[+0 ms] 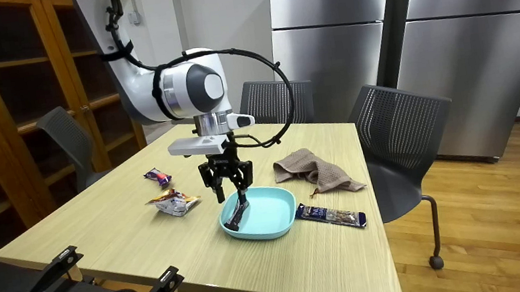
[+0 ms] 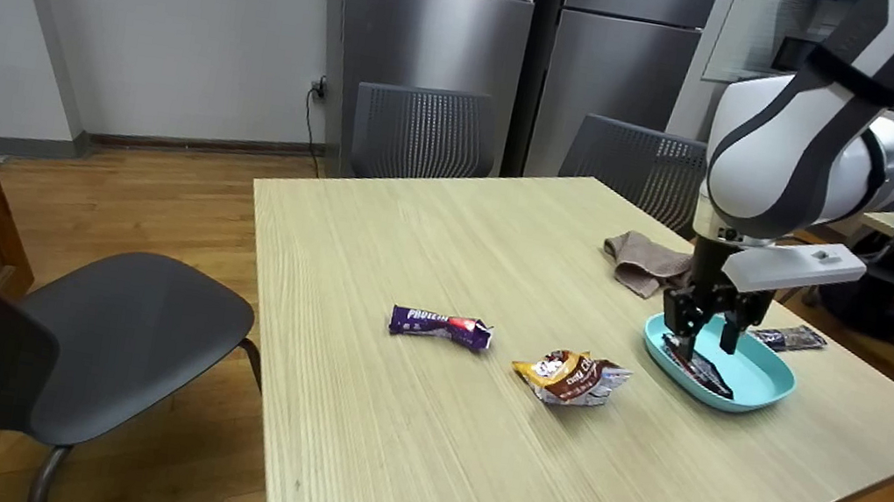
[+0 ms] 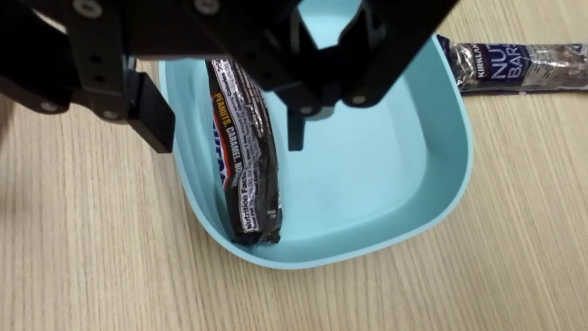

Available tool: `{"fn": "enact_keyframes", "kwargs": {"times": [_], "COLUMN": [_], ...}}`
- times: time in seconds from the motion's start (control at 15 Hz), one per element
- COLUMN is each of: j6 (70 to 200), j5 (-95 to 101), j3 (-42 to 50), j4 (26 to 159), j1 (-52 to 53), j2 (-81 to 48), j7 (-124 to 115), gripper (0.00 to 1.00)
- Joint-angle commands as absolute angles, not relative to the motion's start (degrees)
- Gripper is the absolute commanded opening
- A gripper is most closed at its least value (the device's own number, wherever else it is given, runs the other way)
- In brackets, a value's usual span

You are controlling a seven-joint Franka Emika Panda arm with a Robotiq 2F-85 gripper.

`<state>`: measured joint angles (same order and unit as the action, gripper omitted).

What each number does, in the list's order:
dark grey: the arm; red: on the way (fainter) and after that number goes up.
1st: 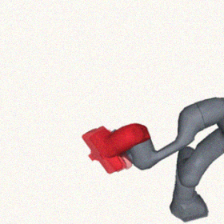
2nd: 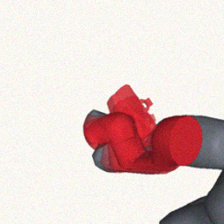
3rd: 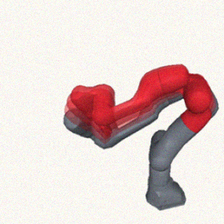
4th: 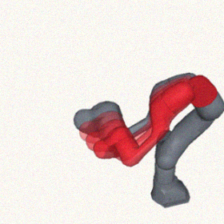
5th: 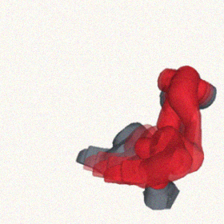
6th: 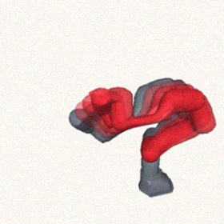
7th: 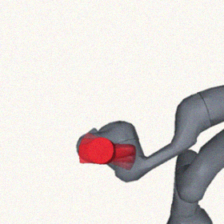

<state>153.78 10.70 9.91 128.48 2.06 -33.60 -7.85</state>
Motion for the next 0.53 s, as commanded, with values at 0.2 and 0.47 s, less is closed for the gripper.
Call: {"fn": "enact_keyframes", "kwargs": {"times": [0.2,0.47], "j6": [152.9,149.6], "j5": [16.8,23.0], "j3": [12.1,11.1], "j4": [134.1,131.7], "j1": [9.3,13.9], "j2": [-24.1,-20.7], "j7": [-10.7,-12.5], "gripper": [1.0,1.0]}}
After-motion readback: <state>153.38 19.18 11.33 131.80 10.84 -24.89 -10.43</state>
